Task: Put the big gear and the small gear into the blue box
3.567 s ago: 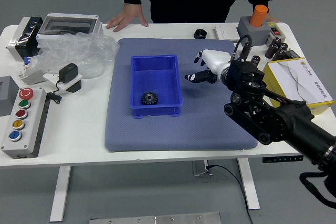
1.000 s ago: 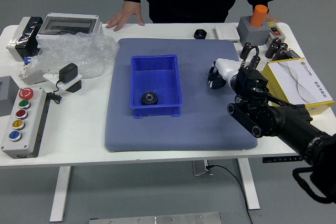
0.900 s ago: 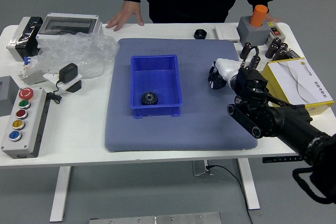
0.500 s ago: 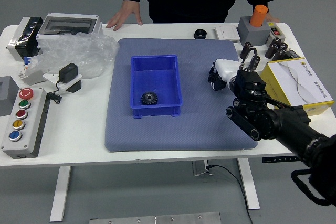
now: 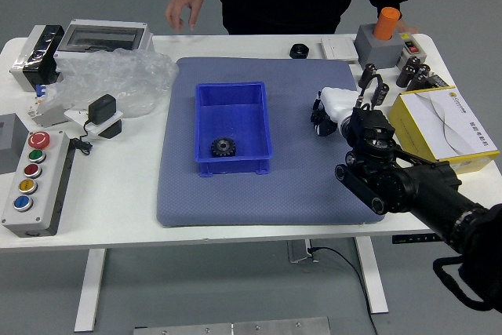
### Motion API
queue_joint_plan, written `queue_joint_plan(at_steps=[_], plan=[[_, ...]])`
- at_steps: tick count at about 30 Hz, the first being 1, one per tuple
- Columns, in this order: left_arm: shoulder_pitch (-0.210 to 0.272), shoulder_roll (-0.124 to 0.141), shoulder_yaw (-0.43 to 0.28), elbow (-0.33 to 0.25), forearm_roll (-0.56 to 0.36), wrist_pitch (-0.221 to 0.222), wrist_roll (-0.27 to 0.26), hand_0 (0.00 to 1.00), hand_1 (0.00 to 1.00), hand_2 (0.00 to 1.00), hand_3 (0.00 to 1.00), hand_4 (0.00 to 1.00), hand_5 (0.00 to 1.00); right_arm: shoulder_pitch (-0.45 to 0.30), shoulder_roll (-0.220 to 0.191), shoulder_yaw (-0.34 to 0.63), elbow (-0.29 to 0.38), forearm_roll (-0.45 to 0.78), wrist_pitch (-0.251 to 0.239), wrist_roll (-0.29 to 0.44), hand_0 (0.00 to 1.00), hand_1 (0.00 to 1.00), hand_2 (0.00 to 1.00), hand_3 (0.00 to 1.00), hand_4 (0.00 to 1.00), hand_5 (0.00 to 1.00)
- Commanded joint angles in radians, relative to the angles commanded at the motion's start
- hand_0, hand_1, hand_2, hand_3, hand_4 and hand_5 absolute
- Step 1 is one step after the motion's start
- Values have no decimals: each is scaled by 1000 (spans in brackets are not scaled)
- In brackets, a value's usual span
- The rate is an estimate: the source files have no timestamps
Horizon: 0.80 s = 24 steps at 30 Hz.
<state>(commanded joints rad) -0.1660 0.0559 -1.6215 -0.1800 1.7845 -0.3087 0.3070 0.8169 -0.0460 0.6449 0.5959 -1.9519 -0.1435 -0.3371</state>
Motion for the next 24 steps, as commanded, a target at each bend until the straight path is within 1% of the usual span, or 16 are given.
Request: queue_joint_plan(at_steps=[4,8,19,20,24], plan=[[0,0,0,0,-1,0,0,815,802,811,840,633,282,-1,0,6,-1,-2,-17,1,662,507,512,579,694,2],[0,0,0,0,-1,0,0,815,802,812,840,632,281,-2,0,10,-3,0,-24,4,664,501,504,570,703,2],[0,0,0,0,-2,0,0,815,802,811,840,632,279,-4,1,6,-13,48,-19,14,669,493,498,561,701,2],[0,0,0,0,-2,0,0,815,802,811,839,632,278,-5,2,5,-14,52,-19,14,662,487,484,540,693,2],[0,0,-1,0,-1,0,0,815,802,811,839,632,278,-4,3,0,-16,64,-17,14,662,487,484,540,693,2]])
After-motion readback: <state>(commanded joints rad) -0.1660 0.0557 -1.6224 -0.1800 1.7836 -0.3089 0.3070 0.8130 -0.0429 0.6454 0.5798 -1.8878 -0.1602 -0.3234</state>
